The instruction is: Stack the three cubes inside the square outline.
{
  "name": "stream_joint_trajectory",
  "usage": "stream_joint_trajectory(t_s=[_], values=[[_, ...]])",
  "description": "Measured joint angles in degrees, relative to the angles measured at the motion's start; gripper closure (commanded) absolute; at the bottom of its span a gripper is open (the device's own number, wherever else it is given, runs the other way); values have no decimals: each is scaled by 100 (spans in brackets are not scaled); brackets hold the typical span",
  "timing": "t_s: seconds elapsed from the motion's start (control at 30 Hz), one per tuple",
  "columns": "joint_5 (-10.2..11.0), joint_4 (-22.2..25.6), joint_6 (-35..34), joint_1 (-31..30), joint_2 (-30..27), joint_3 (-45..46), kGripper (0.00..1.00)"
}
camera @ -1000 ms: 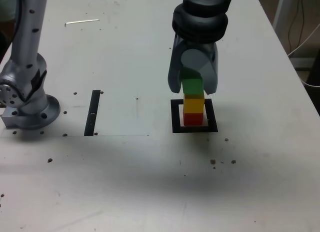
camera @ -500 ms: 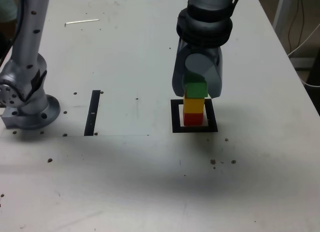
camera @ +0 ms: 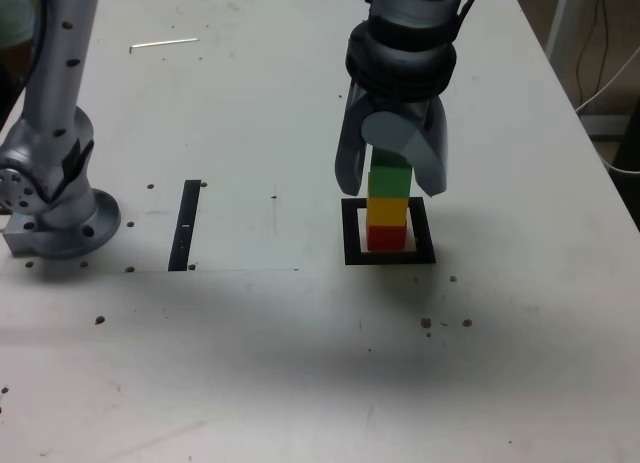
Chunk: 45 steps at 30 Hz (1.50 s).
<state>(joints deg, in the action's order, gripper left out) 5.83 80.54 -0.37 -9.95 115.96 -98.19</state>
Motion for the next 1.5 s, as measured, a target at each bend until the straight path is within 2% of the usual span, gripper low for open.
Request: stream_joint_trajectory(t_s=[0.13, 0.3, 0.4, 0.6, 1.03, 1.2, 1.5], values=[[69, 10, 0, 0, -50, -25, 2], [290, 68, -2, 0, -255, -73, 1], [413, 85, -54, -3, -529, 55, 1], [467, 91, -180, -4, -1126, 600, 1], [448, 79, -466, -8, -2459, 2200, 1], [372, -125, -533, -9, -2725, 2838, 1], [191, -788, -753, -9, -3163, 4128, 1]])
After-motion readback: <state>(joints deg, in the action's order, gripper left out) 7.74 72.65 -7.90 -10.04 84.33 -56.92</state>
